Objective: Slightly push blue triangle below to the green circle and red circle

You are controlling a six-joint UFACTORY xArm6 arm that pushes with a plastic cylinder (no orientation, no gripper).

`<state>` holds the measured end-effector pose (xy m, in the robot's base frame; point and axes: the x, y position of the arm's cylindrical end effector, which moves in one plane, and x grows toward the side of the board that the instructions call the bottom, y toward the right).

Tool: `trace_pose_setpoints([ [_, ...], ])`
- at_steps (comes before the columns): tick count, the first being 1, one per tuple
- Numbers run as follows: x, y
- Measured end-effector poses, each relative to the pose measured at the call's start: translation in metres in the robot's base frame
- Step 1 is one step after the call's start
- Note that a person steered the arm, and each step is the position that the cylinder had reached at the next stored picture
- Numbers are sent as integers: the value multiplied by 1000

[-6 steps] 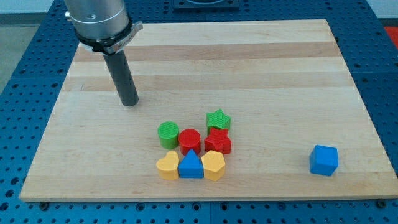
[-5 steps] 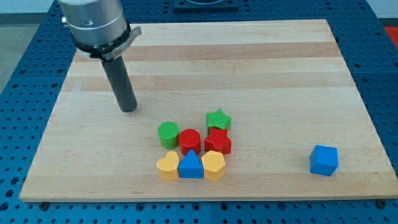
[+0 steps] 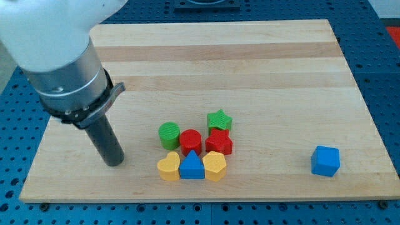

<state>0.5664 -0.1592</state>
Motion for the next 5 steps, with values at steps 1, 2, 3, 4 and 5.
trace_pose_setpoints([
  [1, 18, 21],
  [2, 40, 47],
  [3, 48, 71],
  [4, 48, 103],
  [5, 48, 134],
])
